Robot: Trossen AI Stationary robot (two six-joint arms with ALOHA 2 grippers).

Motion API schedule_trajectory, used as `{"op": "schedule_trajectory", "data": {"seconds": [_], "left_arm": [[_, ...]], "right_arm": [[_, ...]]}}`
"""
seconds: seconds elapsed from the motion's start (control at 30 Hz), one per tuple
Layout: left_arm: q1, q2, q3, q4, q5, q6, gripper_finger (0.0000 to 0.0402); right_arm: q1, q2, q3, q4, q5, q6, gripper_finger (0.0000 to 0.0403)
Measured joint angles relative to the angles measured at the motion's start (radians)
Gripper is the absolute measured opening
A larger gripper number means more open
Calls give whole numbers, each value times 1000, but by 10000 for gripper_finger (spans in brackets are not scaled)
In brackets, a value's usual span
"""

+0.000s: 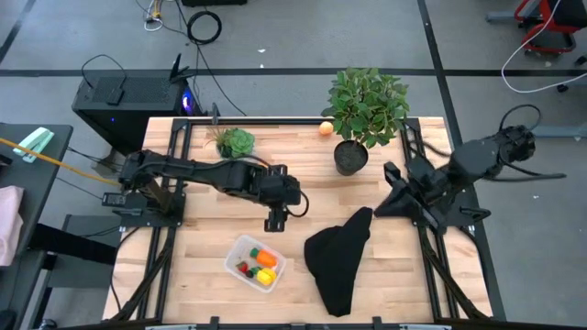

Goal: Pick and placing Produce into tupperware
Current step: Put the orange into the transparent bin

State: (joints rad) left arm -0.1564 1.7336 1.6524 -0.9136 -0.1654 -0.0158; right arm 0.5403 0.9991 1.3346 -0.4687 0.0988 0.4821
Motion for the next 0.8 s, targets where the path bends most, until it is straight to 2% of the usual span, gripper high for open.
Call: {"op": "schedule_trajectory", "data": {"seconds": [0.1, 0.23, 0.3, 0.37, 0.53, 0.6, 0.7, 0.8], "left_arm": [[-42, -35, 0, 77, -4, -27, 254], [-106, -105, 0, 221, -95, -59, 239], [-135, -141, 0, 327, -136, -71, 231], [-152, -172, 0, 483, -124, -57, 222], [-143, -198, 0, 982, 42, 43, 184], [-129, -198, -35, 1273, 140, 83, 166], [-98, -185, -154, 1787, 267, 82, 140], [-65, -180, -306, 2100, 309, 18, 119]], "right_arm": [[107, 11, -38, -64, 122, 61, 23], [218, -8, -169, -37, 305, 149, 23], [250, -36, -244, -3, 389, 201, 23], [267, -73, -321, 53, 451, 234, 23], [269, -184, -479, 235, 538, 242, 23], [269, -218, -514, 279, 559, 235, 23], [269, -255, -535, 323, 567, 226, 23], [267, -262, -516, 325, 569, 213, 23]]}}
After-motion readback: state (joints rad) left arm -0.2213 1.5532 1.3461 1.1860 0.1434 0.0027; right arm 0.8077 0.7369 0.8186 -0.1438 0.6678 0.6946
